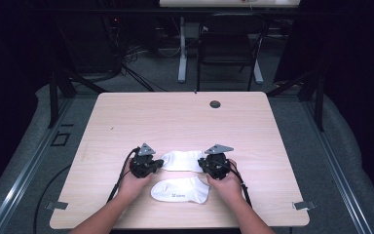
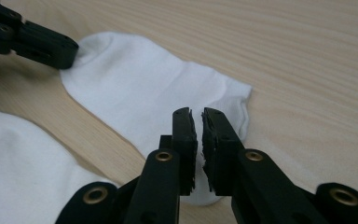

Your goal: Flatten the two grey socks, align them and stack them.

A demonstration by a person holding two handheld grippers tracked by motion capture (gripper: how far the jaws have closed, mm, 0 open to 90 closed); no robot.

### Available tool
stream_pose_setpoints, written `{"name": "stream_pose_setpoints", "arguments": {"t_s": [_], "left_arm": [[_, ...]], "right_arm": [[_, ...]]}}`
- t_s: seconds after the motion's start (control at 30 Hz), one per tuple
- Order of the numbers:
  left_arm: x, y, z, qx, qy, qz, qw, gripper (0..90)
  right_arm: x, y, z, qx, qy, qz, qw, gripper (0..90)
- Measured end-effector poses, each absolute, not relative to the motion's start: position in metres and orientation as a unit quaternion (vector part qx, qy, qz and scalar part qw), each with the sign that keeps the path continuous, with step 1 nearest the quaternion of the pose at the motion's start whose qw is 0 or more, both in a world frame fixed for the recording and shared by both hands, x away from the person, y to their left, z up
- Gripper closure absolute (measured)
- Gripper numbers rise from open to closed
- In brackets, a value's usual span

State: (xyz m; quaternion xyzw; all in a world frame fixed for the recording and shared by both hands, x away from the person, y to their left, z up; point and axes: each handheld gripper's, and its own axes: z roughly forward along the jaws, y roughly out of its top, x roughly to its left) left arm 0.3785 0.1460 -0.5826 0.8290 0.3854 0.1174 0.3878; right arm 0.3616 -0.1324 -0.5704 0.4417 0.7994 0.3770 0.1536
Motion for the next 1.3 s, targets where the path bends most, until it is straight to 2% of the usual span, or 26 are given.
{"name": "stream_pose_setpoints", "arguments": {"t_s": [0.23,0.37,0.97,1.03,1.07,1.3], "left_arm": [[0.379,0.147,-0.583,0.827,0.39,0.113,0.389,89.9],[0.377,0.149,-0.582,0.829,0.388,0.115,0.387,89.9],[0.363,0.156,-0.579,0.833,0.389,0.098,0.381,89.1],[0.363,0.156,-0.576,0.821,0.395,0.099,0.4,86.7],[0.364,0.158,-0.573,0.816,0.397,0.104,0.408,82.7],[0.376,0.16,-0.566,0.807,0.407,0.122,0.41,70.5]], "right_arm": [[0.372,-0.145,-0.579,0.483,0.785,0.367,0.126,87.6],[0.37,-0.146,-0.578,0.478,0.79,0.361,0.131,89.7],[0.364,-0.146,-0.578,0.48,0.789,0.365,0.118,87.9],[0.364,-0.145,-0.578,0.477,0.791,0.368,0.112,83.5],[0.364,-0.145,-0.578,0.476,0.792,0.367,0.108,82.6],[0.362,-0.144,-0.57,0.468,0.79,0.376,0.122,83.2]]}}
